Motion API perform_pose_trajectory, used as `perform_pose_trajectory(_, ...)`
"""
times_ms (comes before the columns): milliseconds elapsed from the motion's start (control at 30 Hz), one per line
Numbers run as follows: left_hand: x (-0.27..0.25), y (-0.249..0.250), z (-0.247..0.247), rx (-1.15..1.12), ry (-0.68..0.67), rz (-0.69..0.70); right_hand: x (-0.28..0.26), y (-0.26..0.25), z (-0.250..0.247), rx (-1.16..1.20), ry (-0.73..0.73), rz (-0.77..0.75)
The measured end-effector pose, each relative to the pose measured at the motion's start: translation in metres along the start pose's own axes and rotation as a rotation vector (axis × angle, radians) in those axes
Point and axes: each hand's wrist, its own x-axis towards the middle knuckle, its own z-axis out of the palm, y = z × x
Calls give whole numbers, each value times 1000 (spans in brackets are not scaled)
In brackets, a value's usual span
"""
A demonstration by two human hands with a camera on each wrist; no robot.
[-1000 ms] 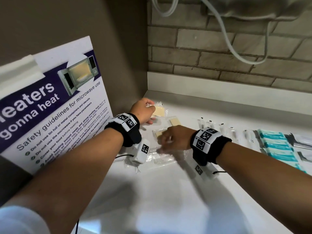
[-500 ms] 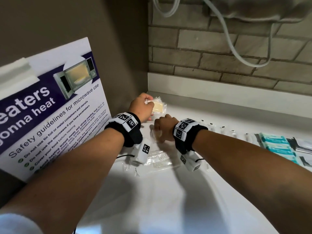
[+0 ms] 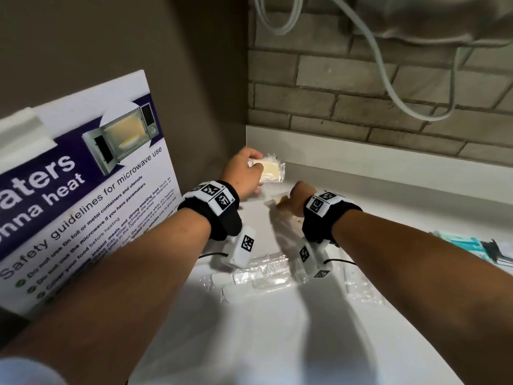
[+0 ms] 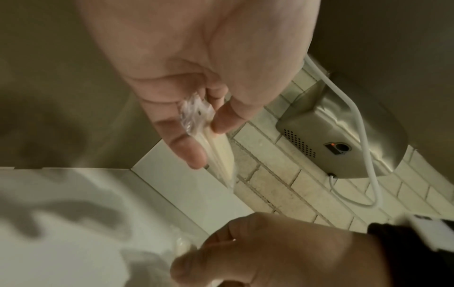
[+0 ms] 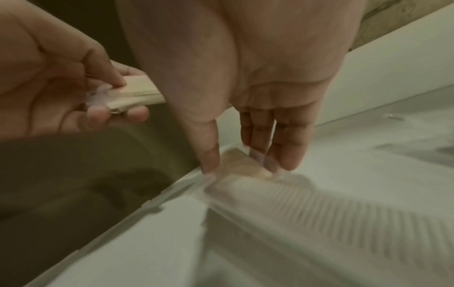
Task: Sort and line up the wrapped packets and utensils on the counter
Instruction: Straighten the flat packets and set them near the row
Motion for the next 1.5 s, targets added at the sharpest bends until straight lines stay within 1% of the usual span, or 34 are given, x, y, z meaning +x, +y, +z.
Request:
perform_pose_trajectory(67,-1,-6,2,22,-9,-7,6,2,9,127,6,2)
perform_pose_trajectory(200,0,-12,2,22,3,-34,9,-11,14,403,-27,-91)
perform_pose_trajectory(233,1,-12,1,22,10,-38,8,-14,14,455,-49,-96)
perform_pose_trajectory(300,3,-12,-1,28,25,-38,10,-18,13,493,-57,-62)
perform_pose_trajectory(367,4,-11,-4,24,35,-36,12,-17,10,394,16,-24)
perform_pose_trajectory(433,6,-11,-4,23,38,-50,11,-9,6,180,50,9)
perform_pose_trajectory(467,5,-12,-4,20,35,-61,8,-6,6,47,20,28)
perform_pose_trajectory(567,3,-14,0,17,2,-88,6,4,15,-328,-63,20)
perform_pose_trajectory(600,2,-15,1,26,-7,-91,5,3,20,-382,-76,9)
perform_pose_trajectory(633,1,-16,2,40,-15,-93,9,4,26,-387,-53,-14)
perform_pose_trajectory(700,0,-17,3,70,-23,-90,8,3,27,-300,0,-11)
perform_pose_trajectory(867,-2,-17,0,84,-28,-86,11,5,20,-103,21,14)
perform_pose_trajectory(1000,-3,-18,-5,87,-4,-88,9,-2,16,199,28,-83)
perform_pose_trajectory(1067,-6,-18,-9,105,14,-91,2,-4,8,281,55,-168)
perform_pose_trajectory(1167,-11,-18,-12,133,33,-93,-15,2,-4,311,31,-266)
perform_pose_trajectory(1333,-29,-8,-2,114,23,-39,-63,23,-16,211,-45,-343)
perform_pose_trajectory(1400,-46,-1,7,96,-50,-34,-86,33,-19,206,-61,-367)
perform_pose_trajectory(1500,-78,5,25,40,-257,-27,-121,48,-22,221,-49,-406)
